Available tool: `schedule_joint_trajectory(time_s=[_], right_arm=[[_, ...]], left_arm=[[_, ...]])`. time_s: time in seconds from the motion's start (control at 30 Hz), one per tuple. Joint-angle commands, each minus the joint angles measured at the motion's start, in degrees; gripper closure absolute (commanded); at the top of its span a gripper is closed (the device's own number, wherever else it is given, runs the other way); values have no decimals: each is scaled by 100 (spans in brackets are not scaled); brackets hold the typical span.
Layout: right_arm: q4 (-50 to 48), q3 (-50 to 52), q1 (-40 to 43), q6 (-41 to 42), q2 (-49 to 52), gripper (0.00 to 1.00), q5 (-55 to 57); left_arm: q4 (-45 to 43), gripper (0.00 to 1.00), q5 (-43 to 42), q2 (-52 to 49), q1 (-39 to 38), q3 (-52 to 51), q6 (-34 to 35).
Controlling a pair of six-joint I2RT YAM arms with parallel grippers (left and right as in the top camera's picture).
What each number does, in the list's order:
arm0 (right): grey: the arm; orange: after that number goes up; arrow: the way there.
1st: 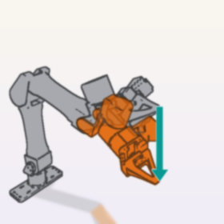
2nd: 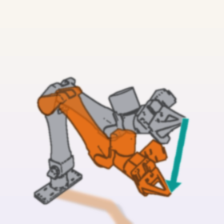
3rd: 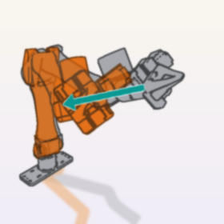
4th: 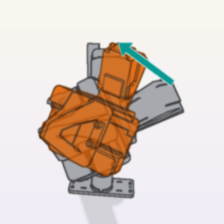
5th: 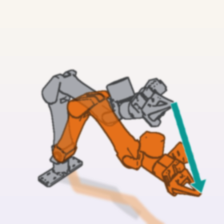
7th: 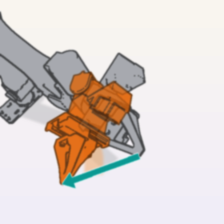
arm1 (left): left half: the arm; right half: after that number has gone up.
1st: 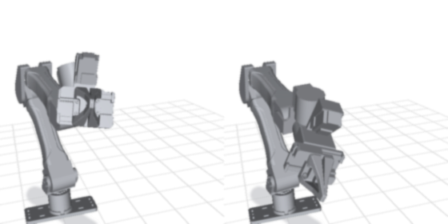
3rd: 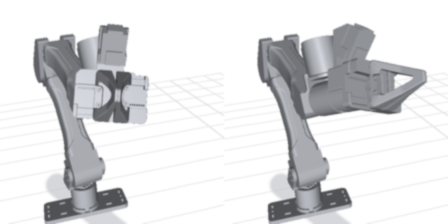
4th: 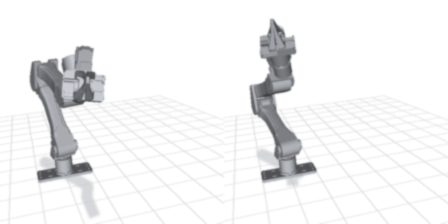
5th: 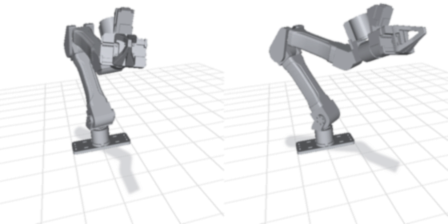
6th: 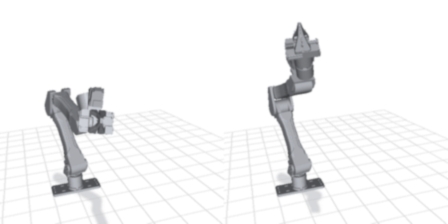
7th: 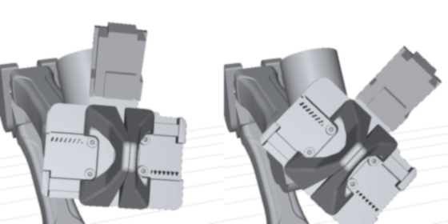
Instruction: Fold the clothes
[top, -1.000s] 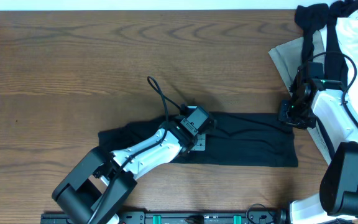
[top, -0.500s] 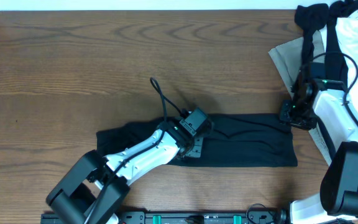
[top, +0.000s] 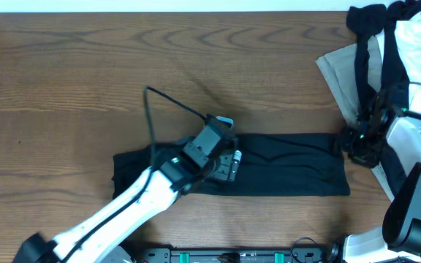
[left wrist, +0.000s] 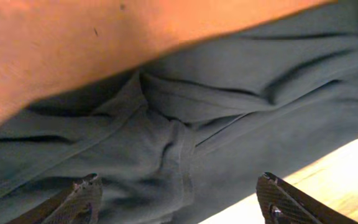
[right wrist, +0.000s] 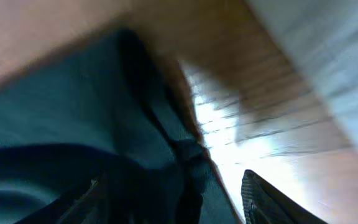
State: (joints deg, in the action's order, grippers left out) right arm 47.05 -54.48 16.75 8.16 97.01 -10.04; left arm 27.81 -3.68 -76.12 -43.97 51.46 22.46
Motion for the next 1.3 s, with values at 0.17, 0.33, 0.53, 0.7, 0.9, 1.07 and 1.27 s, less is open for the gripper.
schedule_joint_trajectory(time_s=[0.17, 0.33, 0.53, 0.7, 0.9, 1.07, 1.27], right_arm=[[-1047, 1062, 20, -101, 13, 37, -142], [-1327, 1255, 22, -269, 13, 77, -396], [-1281, 1255, 22, -267, 13, 99, -393], [-1279, 1246, 22, -240, 11, 99, -396], [-898, 835, 22, 83, -131, 99, -398], [-330, 68, 22, 170, -444, 99, -319], [717, -997, 22, 273, -575, 99, 326]], left_arm=[[306, 19, 160, 334, 46, 83, -122], [348, 19, 157, 334, 57, 83, -120], [411, 19, 157, 337, 57, 83, -118], [479, 20, 155, 382, 57, 85, -76], [520, 22, 157, 813, 173, 85, -76], [817, 22, 162, 1392, 595, 85, -76], [1556, 22, 160, 1886, 1561, 85, -79]])
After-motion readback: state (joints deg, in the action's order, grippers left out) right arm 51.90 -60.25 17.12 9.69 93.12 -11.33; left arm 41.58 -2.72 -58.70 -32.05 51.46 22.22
